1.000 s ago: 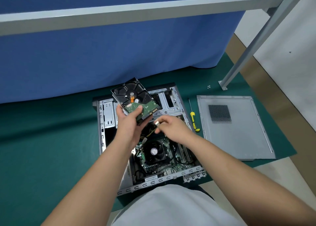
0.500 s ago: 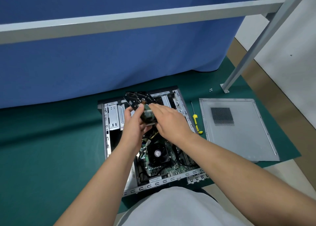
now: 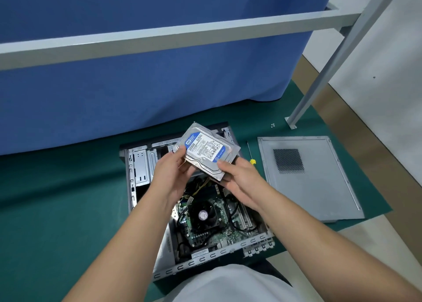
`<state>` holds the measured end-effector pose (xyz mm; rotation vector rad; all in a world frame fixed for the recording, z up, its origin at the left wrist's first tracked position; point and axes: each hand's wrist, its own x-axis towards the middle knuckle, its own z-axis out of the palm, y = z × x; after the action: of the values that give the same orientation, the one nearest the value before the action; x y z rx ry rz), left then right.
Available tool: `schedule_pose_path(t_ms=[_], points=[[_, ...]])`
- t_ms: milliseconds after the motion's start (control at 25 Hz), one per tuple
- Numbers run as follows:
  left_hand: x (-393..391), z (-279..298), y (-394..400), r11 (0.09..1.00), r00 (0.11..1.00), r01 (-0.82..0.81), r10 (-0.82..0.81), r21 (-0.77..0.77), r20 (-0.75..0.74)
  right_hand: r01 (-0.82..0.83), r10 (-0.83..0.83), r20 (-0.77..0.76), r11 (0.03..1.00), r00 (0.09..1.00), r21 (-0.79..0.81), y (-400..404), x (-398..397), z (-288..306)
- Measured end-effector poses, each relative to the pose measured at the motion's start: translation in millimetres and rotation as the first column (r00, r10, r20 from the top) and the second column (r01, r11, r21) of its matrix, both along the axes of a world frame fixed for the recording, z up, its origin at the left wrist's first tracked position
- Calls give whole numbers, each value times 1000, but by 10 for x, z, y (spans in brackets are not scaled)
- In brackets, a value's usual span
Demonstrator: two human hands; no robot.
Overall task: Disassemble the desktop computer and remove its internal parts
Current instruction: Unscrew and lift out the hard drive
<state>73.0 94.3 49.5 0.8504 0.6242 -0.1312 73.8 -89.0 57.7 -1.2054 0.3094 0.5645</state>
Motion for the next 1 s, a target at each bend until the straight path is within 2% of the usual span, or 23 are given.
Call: schedule_pose_path(t_ms=[40, 120, 200, 240, 280, 360, 480, 600, 640, 680, 720, 760, 800, 880, 960, 1000], points=[[39, -7, -25, 1000, 1000, -22, 21, -21, -8, -17, 38, 95, 978, 995, -208, -41, 11, 16], [139, -14, -74, 1000, 1000, -16, 16, 1, -1, 80, 122, 290, 798, 949, -597, -161, 76, 105], [236, 9, -145, 994, 998, 58, -61, 97, 27, 163, 290, 417, 619, 862, -768, -291, 207, 218], [287, 42, -198, 987, 994, 94, -101, 133, 40, 109, 431, 385, 540, 816, -835, -332, 295, 282], [361, 73, -272, 982, 990, 122, -130, 146, 48, 12, 569, 278, 426, 774, -905, -362, 406, 337], [509, 125, -440, 977, 986, 151, -161, 152, 54, -106, 704, 89, 228, 704, -968, -391, 611, 377], [787, 158, -666, 966, 980, 165, -182, 197, 74, -84, 681, 59, 176, 730, -981, -461, 892, 377], [1156, 130, -851, 890, 950, 216, -286, 402, 123, -99, 600, 59, 227, 798, -969, -678, 1278, 398], [1286, 103, -884, 821, 936, 224, -332, 524, 119, -107, 574, 55, 244, 817, -964, -775, 1440, 398], [1430, 52, -894, 704, 923, 217, -373, 676, 93, -122, 551, 36, 246, 834, -962, -888, 1626, 383], [1549, -33, -869, 522, 911, 203, -411, 829, 36, -145, 528, 3, 238, 849, -960, -999, 1800, 355], [1644, -141, -827, 295, 895, 205, -442, 933, -57, -174, 503, -37, 229, 864, -958, -1107, 1971, 297], [1730, -260, -778, 77, 871, 239, -457, 968, -179, -206, 482, -77, 219, 873, -954, -1210, 2146, 212], [1791, -474, -712, -260, 800, 351, -415, 899, -433, -266, 459, -154, 190, 875, -945, -1367, 2458, -7], [1766, -671, -749, -479, 793, 320, -337, 818, -507, -313, 454, -215, 152, 865, -937, -1452, 2790, -261], [1754, -732, -776, -527, 813, 272, -321, 805, -485, -329, 445, -233, 151, 864, -932, -1467, 2957, -387]])
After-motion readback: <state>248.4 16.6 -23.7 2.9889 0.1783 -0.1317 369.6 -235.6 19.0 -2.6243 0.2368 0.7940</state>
